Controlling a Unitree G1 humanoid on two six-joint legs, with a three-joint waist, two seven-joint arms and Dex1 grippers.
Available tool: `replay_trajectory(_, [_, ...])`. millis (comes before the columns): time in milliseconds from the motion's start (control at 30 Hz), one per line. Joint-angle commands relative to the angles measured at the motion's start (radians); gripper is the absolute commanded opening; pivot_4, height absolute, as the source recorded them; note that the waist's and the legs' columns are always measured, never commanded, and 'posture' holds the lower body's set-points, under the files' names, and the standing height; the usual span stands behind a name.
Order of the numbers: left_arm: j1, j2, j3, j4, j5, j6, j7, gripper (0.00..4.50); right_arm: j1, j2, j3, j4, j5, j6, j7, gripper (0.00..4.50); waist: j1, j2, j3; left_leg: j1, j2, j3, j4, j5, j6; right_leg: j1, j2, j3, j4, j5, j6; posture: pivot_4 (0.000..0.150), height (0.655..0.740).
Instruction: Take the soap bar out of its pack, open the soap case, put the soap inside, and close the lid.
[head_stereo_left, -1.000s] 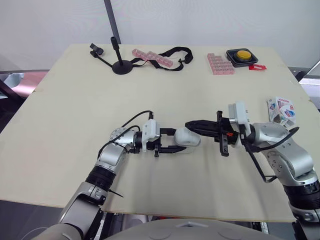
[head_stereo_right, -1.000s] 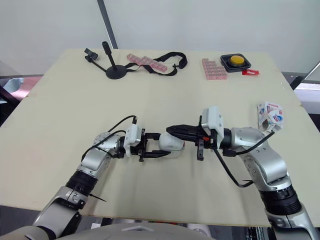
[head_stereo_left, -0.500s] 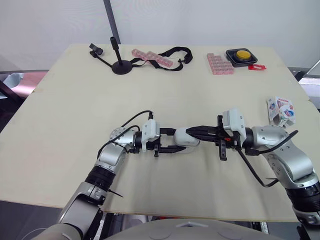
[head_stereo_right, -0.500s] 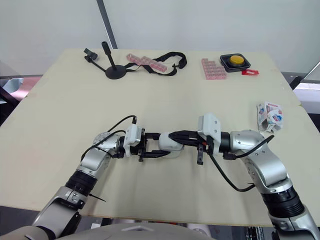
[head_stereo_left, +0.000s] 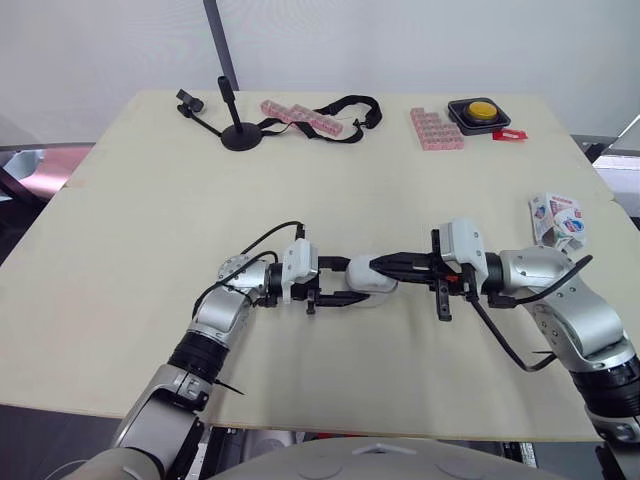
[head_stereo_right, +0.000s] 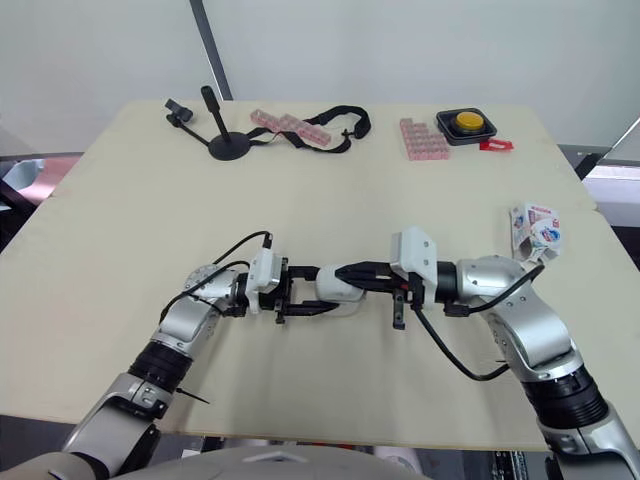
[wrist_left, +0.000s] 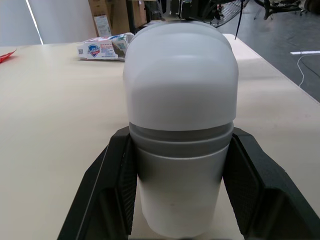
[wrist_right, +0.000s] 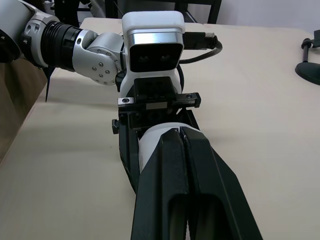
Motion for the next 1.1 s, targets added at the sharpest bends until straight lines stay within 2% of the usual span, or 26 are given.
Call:
replay_trajectory(33, [0.003, 0.011, 0.007, -0.004, 0.010, 0.004, 0.012, 1.89, 0.012, -0.027, 0.045, 0.012, -0.040, 0.041, 0.004, 0.06, 0.000, 0.000, 0.000, 0.000, 0.000, 0.000, 0.000, 0.000, 0.000, 0.000, 0.000, 0.000, 0.000, 0.000, 0.000, 0.150, 0.7400])
replay_trajectory(700, [0.003, 0.011, 0.004, -0.011, 0.008, 0.012, 0.014, 1.89, 0.005, -0.034, 0.077, 0.007, -0.037, 0.104, -0.033, 0.06, -0.001, -0.001, -0.001, 0.003, 0.000, 0.000, -0.003, 0.001, -0.001, 0.003, 0.000, 0.000, -0.002, 0.000, 0.000, 0.150, 0.7400])
replay_trajectory(1100, [-0.005, 0.019, 0.012, 0.006, 0.006, 0.005, 0.005, 1.89, 0.068, -0.019, -0.181, 0.024, 0.188, 0.091, 0.020, 0.06, 0.003, -0.001, 0.000, 0.000, 0.000, 0.000, -0.007, 0.002, -0.002, 0.002, 0.000, -0.002, -0.007, 0.000, 0.000, 0.150, 0.7400])
